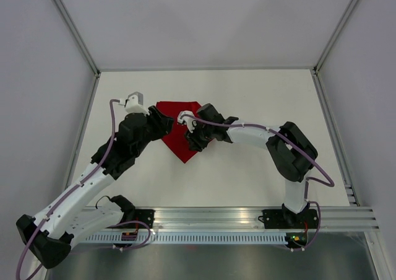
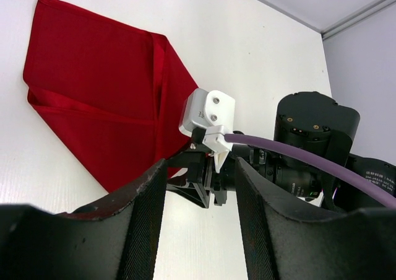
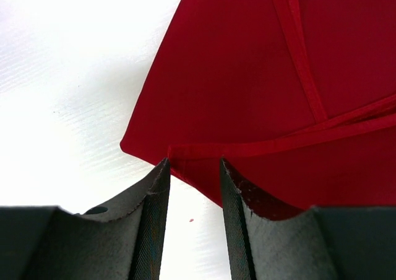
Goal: Fold the napkin, place the utensils inside, and roll it up
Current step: Fold the napkin at the center of the board.
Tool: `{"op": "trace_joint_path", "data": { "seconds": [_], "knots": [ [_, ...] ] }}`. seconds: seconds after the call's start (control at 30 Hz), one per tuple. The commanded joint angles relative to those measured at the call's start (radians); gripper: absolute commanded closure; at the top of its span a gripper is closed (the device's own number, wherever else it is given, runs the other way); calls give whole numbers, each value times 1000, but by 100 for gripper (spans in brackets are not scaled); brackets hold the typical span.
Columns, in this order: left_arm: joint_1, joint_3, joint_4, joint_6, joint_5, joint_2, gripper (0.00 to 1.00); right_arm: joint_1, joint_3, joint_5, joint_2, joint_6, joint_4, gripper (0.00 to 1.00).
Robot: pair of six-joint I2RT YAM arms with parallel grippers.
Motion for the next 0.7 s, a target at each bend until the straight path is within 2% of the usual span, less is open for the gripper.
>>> {"op": "trace_joint_path", "data": {
  "seconds": [0.0,0.3,0.53,0.67],
  "knots": [
    [-4,-13,-6,-42,-24,-23,46,5,40,-53,25,18,2,56],
    [-4,-27,-15,-50,-31,-43,46,-2,95,-73,6,54,-22,56],
    [-4,-67,-15,-54,-38,-46,45,-83,172,-87,6,111,-47,56],
    [-4,-87,-8,-56,-23,4,45,-139,186,-78,5,129,-61,56]
  ]
}}
